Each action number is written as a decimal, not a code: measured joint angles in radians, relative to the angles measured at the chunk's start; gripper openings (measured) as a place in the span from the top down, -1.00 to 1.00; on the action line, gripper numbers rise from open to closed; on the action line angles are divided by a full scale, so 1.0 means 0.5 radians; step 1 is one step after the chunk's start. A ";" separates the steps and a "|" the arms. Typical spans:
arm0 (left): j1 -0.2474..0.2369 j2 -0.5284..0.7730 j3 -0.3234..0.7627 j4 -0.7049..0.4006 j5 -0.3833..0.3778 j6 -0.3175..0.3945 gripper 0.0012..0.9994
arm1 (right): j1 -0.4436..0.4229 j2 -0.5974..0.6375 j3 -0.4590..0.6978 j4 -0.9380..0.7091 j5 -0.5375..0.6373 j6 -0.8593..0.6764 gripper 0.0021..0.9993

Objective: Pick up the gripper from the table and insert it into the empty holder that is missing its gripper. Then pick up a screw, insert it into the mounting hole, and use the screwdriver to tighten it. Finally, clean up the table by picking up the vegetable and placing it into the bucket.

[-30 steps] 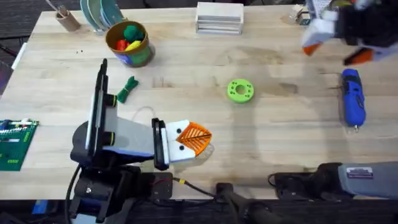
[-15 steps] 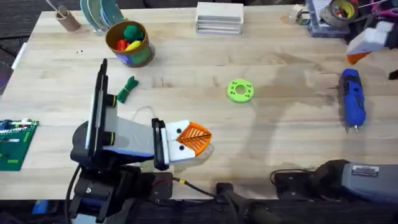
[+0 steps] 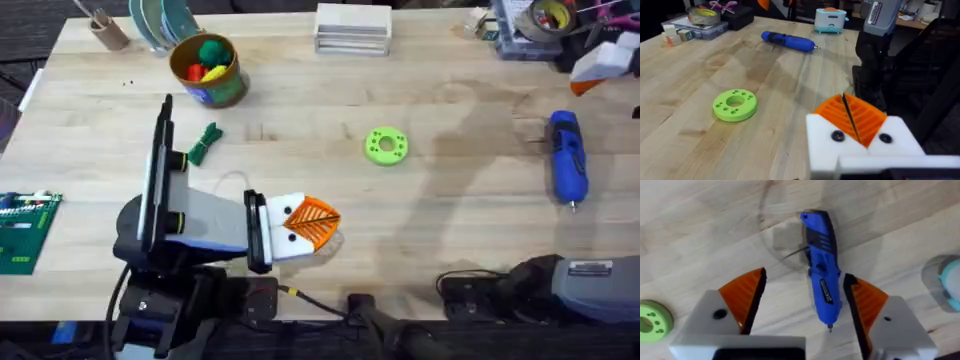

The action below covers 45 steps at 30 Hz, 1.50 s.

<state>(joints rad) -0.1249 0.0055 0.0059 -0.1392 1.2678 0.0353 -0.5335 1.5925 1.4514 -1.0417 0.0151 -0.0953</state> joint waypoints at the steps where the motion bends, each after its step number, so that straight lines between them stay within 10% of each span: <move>1: 0.000 -0.001 0.000 -0.001 0.000 0.000 0.99 | -0.016 0.023 -0.009 0.021 -0.012 -0.025 -0.99; 45: 0.000 0.000 0.000 0.000 0.000 0.000 0.99 | -0.164 0.589 -0.272 0.386 -0.085 -0.966 -0.96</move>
<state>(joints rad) -0.1249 0.0055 0.0059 -0.1390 1.2678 0.0353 -0.6155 1.8872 1.3155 -0.8486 -0.0275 -0.5783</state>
